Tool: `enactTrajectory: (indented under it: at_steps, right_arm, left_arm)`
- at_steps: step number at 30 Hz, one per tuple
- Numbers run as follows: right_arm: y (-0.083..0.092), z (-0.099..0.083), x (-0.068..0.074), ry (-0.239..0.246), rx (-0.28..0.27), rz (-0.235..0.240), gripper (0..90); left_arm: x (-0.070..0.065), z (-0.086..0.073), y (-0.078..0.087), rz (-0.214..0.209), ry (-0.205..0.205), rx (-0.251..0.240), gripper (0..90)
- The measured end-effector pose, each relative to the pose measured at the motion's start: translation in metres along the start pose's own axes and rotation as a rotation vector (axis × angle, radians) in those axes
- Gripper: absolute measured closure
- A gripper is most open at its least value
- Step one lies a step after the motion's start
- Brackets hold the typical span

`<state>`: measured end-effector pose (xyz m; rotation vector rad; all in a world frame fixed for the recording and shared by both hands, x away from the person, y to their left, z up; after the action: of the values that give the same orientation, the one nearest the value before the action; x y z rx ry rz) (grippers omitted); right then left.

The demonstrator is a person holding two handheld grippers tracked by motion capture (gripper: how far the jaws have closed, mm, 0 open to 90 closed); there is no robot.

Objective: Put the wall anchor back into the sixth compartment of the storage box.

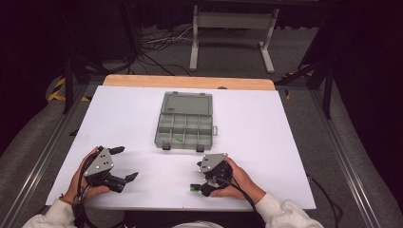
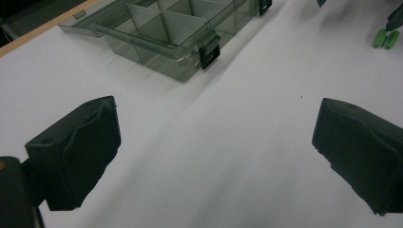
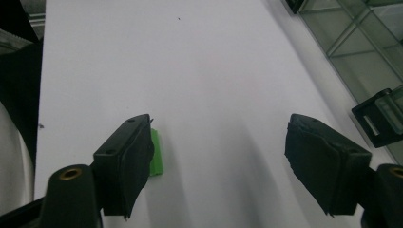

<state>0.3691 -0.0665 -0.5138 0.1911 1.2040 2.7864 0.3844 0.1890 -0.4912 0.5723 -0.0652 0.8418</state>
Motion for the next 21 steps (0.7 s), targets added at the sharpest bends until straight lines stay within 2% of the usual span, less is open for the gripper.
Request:
enactTrajectory:
  at_steps: [4,7,8,9,10,13,16,21]
  right_arm:
    - [-0.004,-0.001,0.001,-0.002,0.017,0.01,26.6]
    - [-0.006,0.0,0.003,0.003,0.016,0.025,31.3]
    - [-0.007,0.0,0.004,0.003,0.014,0.027,37.9]
    - [-0.009,-0.002,0.004,0.009,0.031,0.029,39.9]
    - [-0.009,-0.001,0.005,0.007,0.022,0.034,41.9]
    - [-0.009,-0.001,0.008,0.019,0.024,0.069,53.3]
    - [-0.009,-0.001,0.014,0.032,0.03,0.112,68.3]
    - [-0.009,-0.001,0.017,0.05,0.037,0.134,83.7]
  left_arm:
    - [-0.001,0.0,0.0,-0.003,-0.002,0.003,3.1]
    - [0.0,0.0,-0.001,0.002,-0.006,0.004,3.1]
    - [0.0,0.0,-0.001,-0.002,-0.004,0.004,3.1]
    - [0.0,0.0,-0.001,-0.002,-0.004,0.004,3.1]
    - [0.0,0.0,-0.001,0.0,-0.005,0.004,3.1]
    - [0.0,0.0,-0.001,0.003,-0.004,0.003,3.1]
    - [0.0,0.0,-0.001,-0.002,-0.005,0.003,3.1]
    - [-0.001,0.0,0.0,-0.004,-0.002,0.003,3.1]
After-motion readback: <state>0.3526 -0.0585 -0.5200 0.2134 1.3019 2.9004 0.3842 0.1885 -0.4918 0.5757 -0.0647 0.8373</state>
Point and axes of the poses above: each handheld gripper's, and its own axes: y roughly backward along the jaws, z roughly out of its top, x roughly to its left, the point moved 9 cm from there along -y, roughly forward along the jaws, and after that the axes turned 14 degrees about z, right-handed, at the moved point
